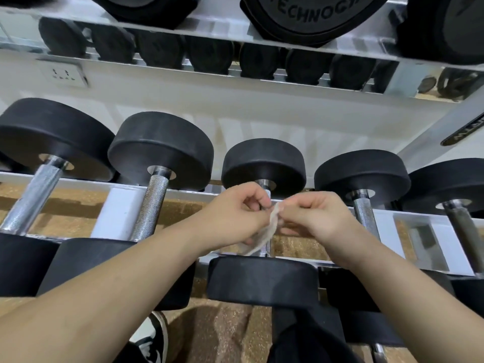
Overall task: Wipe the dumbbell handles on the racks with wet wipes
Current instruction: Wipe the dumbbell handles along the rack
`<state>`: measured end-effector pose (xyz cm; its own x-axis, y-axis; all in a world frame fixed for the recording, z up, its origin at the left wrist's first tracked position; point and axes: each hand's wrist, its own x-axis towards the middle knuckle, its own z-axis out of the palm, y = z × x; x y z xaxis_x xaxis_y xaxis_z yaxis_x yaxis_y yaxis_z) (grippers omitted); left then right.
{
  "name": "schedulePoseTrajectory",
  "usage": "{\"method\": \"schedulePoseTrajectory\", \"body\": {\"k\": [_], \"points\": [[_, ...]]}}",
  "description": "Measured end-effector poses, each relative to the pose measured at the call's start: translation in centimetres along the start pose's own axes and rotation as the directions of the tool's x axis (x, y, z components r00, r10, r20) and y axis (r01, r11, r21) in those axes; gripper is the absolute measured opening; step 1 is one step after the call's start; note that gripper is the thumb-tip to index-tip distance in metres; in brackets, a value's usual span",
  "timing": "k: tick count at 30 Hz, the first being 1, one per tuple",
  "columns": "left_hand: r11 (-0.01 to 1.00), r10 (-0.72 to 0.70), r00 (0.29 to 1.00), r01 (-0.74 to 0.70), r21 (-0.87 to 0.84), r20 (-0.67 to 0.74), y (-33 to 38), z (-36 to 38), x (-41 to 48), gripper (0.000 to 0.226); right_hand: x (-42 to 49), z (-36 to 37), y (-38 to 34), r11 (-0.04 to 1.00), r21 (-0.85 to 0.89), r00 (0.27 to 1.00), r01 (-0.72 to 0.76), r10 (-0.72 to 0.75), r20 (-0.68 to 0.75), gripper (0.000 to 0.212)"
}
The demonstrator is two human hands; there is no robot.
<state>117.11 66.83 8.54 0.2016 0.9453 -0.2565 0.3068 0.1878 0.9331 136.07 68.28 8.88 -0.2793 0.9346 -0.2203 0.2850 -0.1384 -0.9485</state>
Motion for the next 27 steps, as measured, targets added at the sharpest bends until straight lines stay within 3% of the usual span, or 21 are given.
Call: {"method": "schedulePoseTrajectory", "body": {"k": [2,4,7,10,12,15,18,19,24,27], "points": [[0.992,-0.046,0.998,0.052,-0.114,0.054,0.5,0.2,-0.2,0.013,0.1,0.2,0.1,0.986,0.141,0.992,-0.086,0.097,-0.074,0.019],[0.994,-0.023,0.999,0.025,-0.102,0.023,0.7,0.5,-0.3,0.021,0.2,0.4,-0.3,0.954,0.247,0.979,-0.171,0.193,-0.064,0.017],[0.997,0.070,0.984,-0.063,0.051,-0.163,0.3,0.5,0.5,0.018,0.8,0.4,-0.7,0.927,0.303,0.967,-0.220,0.249,-0.061,0.021],[0.931,0.261,0.895,-0.134,0.340,-0.361,-0.8,0.0,2.0,0.015,1.4,0.4,-0.3,0.956,0.205,0.943,-0.210,0.253,-0.215,0.019],[0.849,0.389,0.876,-0.220,0.481,-0.285,-1.4,-0.1,2.4,0.012,1.5,0.5,0.2,0.963,0.173,0.925,-0.207,0.251,-0.286,0.018],[0.670,0.489,0.869,-0.317,0.672,-0.078,-2.5,0.1,3.1,0.030,1.4,1.0,0.6,0.952,0.196,0.923,-0.234,0.281,-0.263,0.016],[0.559,0.518,0.852,-0.272,0.783,-0.075,-2.4,0.5,3.7,0.024,1.0,2.1,1.1,0.935,0.248,0.920,-0.252,0.311,-0.237,0.014],[0.579,0.503,0.860,-0.256,0.774,-0.092,-2.3,0.6,3.8,0.025,0.9,2.5,1.3,0.938,0.253,0.919,-0.238,0.302,-0.255,0.013],[0.865,0.296,0.923,-0.151,0.478,-0.245,-2.2,1.1,3.8,0.019,0.5,3.1,1.8,0.960,0.242,0.894,-0.142,0.229,-0.386,0.013],[0.831,0.193,0.976,-0.108,0.546,-0.101,-1.2,1.2,2.3,0.020,0.3,3.3,1.8,0.964,0.212,0.902,-0.161,0.231,-0.365,0.013]]}}
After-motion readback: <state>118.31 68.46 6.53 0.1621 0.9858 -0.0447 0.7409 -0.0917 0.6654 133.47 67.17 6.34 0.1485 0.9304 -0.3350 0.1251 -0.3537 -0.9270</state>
